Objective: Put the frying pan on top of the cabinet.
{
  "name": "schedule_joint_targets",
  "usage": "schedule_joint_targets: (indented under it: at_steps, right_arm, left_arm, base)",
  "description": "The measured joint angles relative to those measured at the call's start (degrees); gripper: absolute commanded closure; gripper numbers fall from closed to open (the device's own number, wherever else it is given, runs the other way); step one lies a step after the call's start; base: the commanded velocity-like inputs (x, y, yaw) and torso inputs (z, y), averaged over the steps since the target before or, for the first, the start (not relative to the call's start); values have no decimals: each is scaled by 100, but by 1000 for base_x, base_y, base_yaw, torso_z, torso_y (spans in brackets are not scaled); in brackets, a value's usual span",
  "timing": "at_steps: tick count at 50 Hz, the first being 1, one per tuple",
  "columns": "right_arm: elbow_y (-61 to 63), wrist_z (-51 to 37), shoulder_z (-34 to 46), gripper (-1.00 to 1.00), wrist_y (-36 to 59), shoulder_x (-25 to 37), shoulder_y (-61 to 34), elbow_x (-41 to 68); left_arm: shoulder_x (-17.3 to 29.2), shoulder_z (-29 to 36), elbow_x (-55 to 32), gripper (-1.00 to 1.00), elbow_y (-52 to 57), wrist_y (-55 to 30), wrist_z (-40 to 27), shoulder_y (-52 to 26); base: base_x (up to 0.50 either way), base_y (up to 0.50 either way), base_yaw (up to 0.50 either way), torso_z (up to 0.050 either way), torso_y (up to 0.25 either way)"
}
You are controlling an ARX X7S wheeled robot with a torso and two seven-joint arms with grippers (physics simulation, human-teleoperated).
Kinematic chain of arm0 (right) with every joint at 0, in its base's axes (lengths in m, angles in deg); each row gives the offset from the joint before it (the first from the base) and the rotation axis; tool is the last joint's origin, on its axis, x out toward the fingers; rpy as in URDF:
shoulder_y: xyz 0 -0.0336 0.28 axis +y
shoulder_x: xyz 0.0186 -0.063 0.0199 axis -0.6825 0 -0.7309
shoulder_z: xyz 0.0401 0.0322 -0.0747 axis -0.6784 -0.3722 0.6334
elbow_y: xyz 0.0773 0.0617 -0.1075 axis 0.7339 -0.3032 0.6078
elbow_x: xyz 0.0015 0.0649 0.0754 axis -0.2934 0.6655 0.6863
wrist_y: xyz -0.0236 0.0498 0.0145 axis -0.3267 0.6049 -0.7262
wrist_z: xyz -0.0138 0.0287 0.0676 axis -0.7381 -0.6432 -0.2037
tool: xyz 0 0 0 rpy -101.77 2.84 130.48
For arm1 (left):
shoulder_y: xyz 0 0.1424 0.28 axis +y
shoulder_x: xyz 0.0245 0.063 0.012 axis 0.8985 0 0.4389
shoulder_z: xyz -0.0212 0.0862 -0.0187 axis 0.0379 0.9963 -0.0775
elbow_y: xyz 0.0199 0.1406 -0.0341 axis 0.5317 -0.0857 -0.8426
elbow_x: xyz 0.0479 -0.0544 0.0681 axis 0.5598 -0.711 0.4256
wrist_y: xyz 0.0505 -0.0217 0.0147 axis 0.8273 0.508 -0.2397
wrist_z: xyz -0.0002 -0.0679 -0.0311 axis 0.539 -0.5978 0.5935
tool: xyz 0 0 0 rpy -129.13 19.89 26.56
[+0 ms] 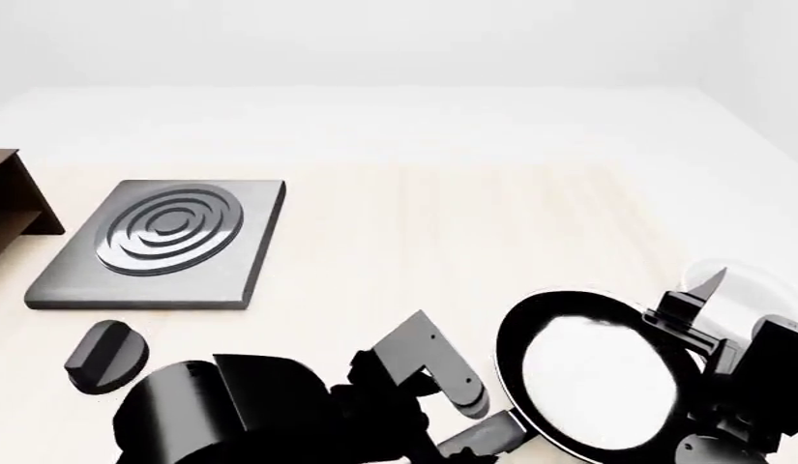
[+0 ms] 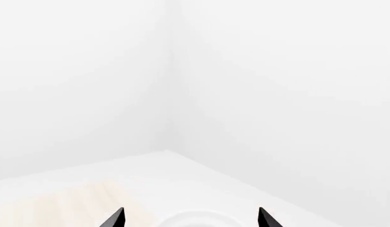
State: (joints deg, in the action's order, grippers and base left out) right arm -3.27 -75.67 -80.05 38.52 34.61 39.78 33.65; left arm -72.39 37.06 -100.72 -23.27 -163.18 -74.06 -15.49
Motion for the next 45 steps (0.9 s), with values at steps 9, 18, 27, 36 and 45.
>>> schedule_joint_targets:
  at_steps: [9, 18, 27, 36, 45]
  right_arm:
    - [21, -13, 30, -100, 6, 15, 1, 17]
    - [20, -17, 61, -100, -29, 21, 22, 42]
    - [-2, -18, 103, -100, -83, 25, 41, 62]
    - [-20, -7, 167, -100, -110, 33, 36, 82]
    - [-56, 18, 240, -100, -132, 48, 15, 105]
  left_arm:
    - [-107, 421, 110, -100, -495, 130, -105, -88]
    - [-225, 808, 267, -100, -1018, 317, -108, -157]
    - [-295, 1142, 428, -100, -1535, 579, -9, -224]
    - [-338, 1432, 547, -100, -2025, 865, 181, -270]
    - [-390, 1658, 611, 100, -2471, 1156, 406, -338]
  base:
    - [0, 0, 0, 0, 0]
    - [0, 0, 0, 0, 0]
    - [0, 0, 0, 0, 0]
    - [0, 0, 0, 0, 0]
    - [0, 0, 0, 0, 0]
